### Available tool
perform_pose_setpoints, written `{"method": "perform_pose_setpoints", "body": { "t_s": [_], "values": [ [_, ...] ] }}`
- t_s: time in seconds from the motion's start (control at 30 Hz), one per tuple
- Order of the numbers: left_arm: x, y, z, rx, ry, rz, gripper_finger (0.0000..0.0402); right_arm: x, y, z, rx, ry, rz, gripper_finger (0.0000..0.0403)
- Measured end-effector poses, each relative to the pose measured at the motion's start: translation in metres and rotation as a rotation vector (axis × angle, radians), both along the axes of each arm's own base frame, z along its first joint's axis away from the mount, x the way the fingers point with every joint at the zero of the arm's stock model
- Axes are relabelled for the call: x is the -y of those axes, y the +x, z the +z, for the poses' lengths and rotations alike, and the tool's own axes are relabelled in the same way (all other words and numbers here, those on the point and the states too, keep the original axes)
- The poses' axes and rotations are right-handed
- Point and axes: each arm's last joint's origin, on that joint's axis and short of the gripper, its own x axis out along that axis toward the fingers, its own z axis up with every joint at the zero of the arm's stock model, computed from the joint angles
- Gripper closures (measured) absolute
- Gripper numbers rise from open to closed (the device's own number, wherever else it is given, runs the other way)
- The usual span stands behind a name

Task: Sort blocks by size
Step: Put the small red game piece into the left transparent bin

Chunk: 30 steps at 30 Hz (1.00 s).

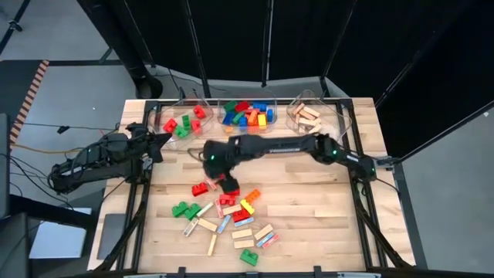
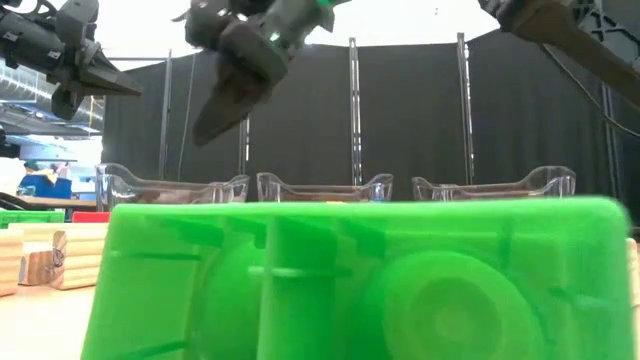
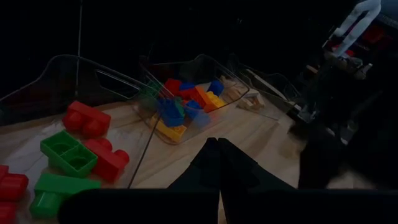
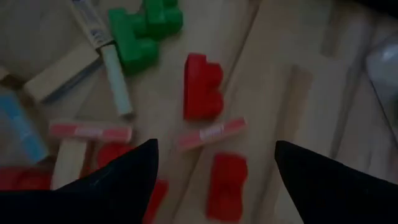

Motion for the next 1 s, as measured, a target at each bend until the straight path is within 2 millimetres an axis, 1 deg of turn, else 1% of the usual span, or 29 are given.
{"method": "perform_pose_setpoints", "body": {
  "t_s": [0.03,0.13,0.2,0.33,0.5,0.6,0.7,0.77,0.8,0.87,0.93,0.97,1.0],
  "values": [
    [0.000,0.000,0.000,0.000,0.000,0.000,0.0399,-0.001,0.004,-0.005,0.017,-0.001,0.002,0.0070],
    [0.000,0.000,0.000,0.000,0.000,0.000,0.0399,0.002,0.011,-0.004,0.087,-0.007,-0.009,0.0071],
    [0.000,0.000,0.000,0.000,0.000,0.000,0.0399,0.003,0.015,-0.010,0.094,-0.009,-0.014,0.0074],
    [0.000,0.000,0.000,0.000,0.000,-0.001,0.0399,0.006,0.017,-0.041,-0.009,-0.026,-0.030,0.0080],
    [0.000,0.000,0.000,0.000,-0.001,-0.001,0.0399,0.011,0.015,-0.066,-0.122,-0.026,-0.079,0.0084],
    [0.000,0.000,0.000,0.000,0.000,-0.001,0.0399,0.016,0.014,-0.087,-0.198,-0.021,-0.110,0.0087],
    [0.000,0.000,0.000,0.000,-0.001,-0.001,0.0400,0.022,0.011,-0.096,-0.250,-0.020,-0.124,0.0095],
    [0.000,0.000,0.000,0.000,0.000,-0.001,0.0399,0.025,0.011,-0.097,-0.254,-0.040,-0.146,0.0112],
    [0.000,0.000,0.000,0.000,0.000,-0.001,0.0399,0.026,0.009,-0.099,-0.281,-0.057,-0.161,0.0128],
    [0.000,0.000,0.000,0.000,-0.001,-0.001,0.0399,0.027,0.010,-0.102,-0.288,-0.072,-0.172,0.0177],
    [0.000,0.000,0.000,0.000,-0.001,-0.001,0.0399,0.027,0.009,-0.103,-0.293,-0.074,-0.171,0.0245],
    [0.000,0.000,0.000,0.001,0.000,-0.001,0.0399,0.026,0.009,-0.103,-0.295,-0.071,-0.166,0.0265],
    [0.000,0.000,0.000,-0.001,-0.001,-0.001,0.0399,0.026,0.009,-0.103,-0.293,-0.063,-0.161,0.0258]
  ]
}}
